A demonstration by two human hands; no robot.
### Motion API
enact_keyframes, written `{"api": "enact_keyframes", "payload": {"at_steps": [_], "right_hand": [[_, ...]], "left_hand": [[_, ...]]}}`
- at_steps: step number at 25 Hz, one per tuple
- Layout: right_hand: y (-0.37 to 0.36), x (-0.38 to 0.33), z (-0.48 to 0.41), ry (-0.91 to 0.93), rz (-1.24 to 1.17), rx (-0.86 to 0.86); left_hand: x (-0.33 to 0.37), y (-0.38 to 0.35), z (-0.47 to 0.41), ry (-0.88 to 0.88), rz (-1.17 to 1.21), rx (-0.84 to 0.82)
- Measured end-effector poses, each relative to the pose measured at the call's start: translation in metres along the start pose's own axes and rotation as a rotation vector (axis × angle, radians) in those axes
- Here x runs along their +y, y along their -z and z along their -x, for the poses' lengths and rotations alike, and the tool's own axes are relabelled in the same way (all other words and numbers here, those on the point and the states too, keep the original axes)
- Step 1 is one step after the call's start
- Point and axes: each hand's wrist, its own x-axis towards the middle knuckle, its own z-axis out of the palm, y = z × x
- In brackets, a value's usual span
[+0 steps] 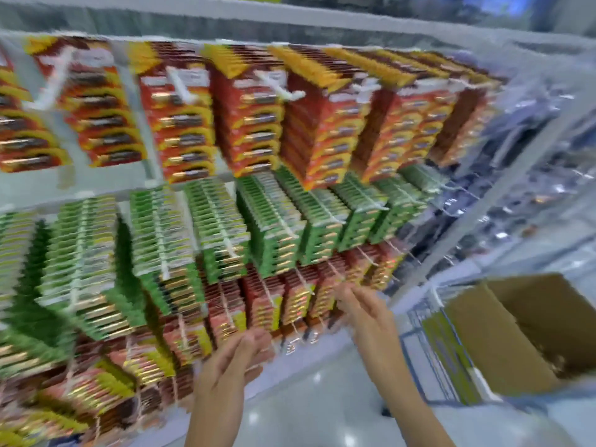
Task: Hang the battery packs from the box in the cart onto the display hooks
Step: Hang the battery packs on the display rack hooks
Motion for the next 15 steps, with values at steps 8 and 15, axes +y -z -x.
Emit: {"api": "enact_keyframes", "payload": {"at_steps": [8,15], "right_hand": [[0.187,0.083,0.026,-0.226,-0.108,0.432],[0.34,0.134,0.051,-0.282,-0.236,0.749]], "left_hand": [[-0.035,-0.188,-0.029,0.107,-0.164,-0.331],[-0.078,-0.366,-0.012,0.047,-0.314,-0.534]]}}
